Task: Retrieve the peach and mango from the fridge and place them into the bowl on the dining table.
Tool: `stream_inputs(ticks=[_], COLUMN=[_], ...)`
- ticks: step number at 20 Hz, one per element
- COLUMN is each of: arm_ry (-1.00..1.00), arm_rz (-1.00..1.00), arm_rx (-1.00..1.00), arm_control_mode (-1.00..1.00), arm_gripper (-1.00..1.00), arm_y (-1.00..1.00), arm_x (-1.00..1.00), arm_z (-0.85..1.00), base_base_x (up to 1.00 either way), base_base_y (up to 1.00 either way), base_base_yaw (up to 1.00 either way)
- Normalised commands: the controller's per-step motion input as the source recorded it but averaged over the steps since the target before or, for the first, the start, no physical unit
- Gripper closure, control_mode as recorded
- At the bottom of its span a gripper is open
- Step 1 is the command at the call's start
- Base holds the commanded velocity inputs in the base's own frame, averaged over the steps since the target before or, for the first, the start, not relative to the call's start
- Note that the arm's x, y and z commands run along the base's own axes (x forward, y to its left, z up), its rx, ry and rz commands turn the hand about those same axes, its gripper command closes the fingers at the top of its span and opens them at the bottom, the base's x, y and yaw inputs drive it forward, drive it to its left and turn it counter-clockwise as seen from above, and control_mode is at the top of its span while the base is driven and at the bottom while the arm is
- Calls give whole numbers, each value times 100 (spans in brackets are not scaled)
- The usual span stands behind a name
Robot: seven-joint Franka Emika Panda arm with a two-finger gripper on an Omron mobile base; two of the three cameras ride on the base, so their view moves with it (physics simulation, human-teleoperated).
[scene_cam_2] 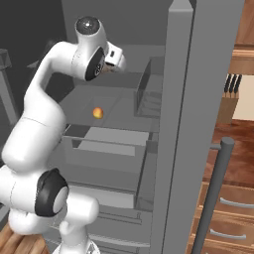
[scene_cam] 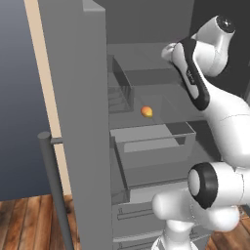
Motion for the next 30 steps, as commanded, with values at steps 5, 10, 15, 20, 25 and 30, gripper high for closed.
stream_inputs(ticks=[5, 10, 15, 20, 25, 30], arm_ry=[-12, 0, 0, 0, 0, 0], arm_rz=[14, 0, 0, 0, 0, 0], arm_rx=[0, 0, 0, 0, 0, 0], arm_control_mode=[100, 100, 100, 100, 100, 100], arm_gripper=[100, 100, 100, 100, 100, 100], arm_y=[0, 0, 0, 0, 0, 0], arm_x=[-80, 0, 0, 0, 0, 0], arm_z=[0, 0, 0, 0, 0, 0], base_base_x=[-20, -100, -100, -100, -90, -70], base_base_y=[0, 6, 19, 21, 21, 41], base_base_yaw=[3, 10, 1, -11, -33, -53])
